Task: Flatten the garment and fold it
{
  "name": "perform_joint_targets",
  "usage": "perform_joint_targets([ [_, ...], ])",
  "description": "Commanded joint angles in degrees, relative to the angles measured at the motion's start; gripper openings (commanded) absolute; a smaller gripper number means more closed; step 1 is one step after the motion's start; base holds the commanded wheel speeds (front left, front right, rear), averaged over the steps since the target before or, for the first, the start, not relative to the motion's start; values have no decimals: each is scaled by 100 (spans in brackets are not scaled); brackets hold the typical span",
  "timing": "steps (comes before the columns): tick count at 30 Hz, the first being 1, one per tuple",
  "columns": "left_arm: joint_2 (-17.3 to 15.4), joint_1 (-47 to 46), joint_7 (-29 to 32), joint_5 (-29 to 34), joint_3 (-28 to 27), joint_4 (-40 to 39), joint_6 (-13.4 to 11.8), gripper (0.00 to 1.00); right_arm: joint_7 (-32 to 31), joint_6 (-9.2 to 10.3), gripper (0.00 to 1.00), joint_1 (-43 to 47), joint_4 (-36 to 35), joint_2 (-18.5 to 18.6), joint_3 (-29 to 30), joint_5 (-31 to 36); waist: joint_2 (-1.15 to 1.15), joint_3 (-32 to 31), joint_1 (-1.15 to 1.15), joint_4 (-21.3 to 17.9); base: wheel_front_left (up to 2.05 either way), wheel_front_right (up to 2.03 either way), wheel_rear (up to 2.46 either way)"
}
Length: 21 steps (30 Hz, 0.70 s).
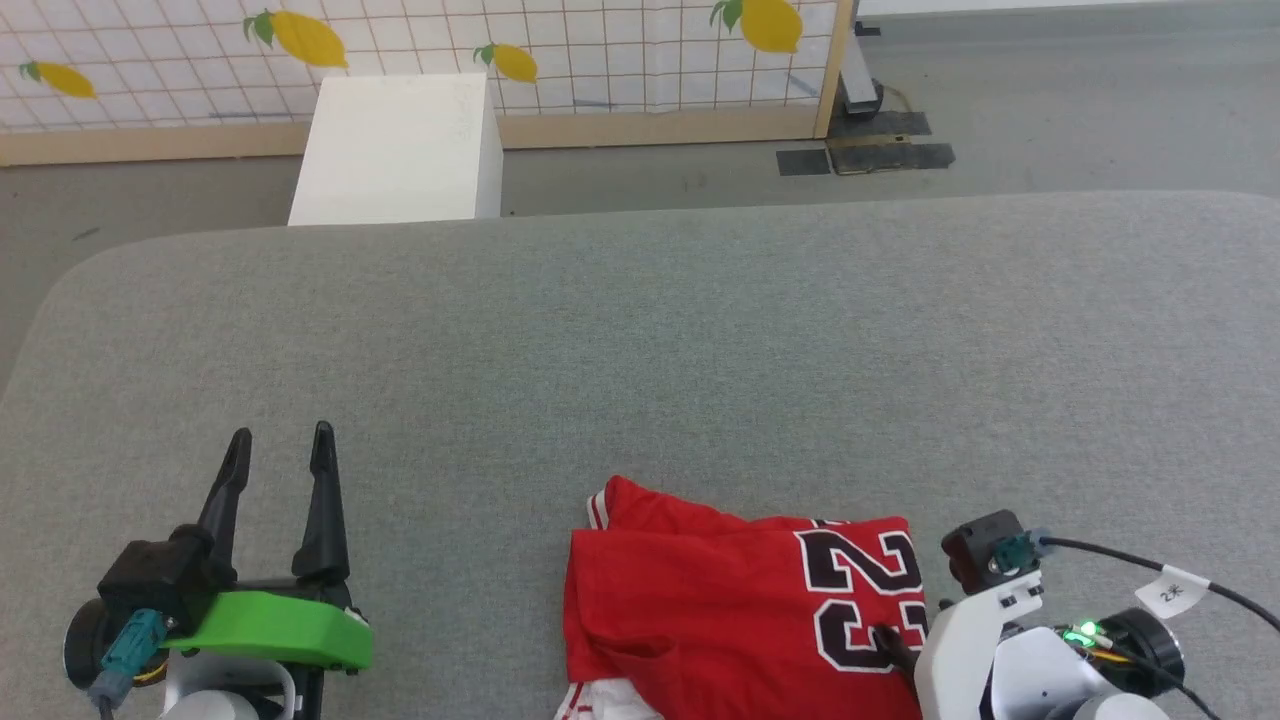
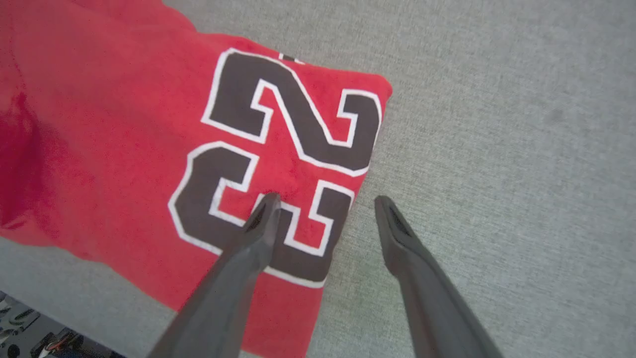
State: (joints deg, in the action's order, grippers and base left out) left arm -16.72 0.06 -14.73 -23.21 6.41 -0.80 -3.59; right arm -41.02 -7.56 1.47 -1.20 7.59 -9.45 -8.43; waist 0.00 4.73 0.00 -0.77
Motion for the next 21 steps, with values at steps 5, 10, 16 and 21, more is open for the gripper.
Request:
perform_joint_targets([
  [5, 26, -8, -26, 54, -51, -31, 29, 100, -39, 8, 100, -6, 479, -125, -9, 110, 0, 117, 0, 121, 0, 0, 0],
  [10, 58, -14, -26, 88, -70, -28, 49, 100, -14, 8, 43, -128, 844, -139, -33, 88, 0, 142, 0, 171, 0, 0, 0],
  [16, 99, -22, -27, 129, -90, -23, 72, 100, -110, 8, 0, -328, 826, 229, -271, -84, 0, 148, 0, 98, 0, 0, 0],
  [21, 86, -23, -27, 150, -226, -140, 55, 100, -416, 8, 0, -720, 442, 1042, -865, -285, 0, 365, 0, -510, 0, 0, 0],
])
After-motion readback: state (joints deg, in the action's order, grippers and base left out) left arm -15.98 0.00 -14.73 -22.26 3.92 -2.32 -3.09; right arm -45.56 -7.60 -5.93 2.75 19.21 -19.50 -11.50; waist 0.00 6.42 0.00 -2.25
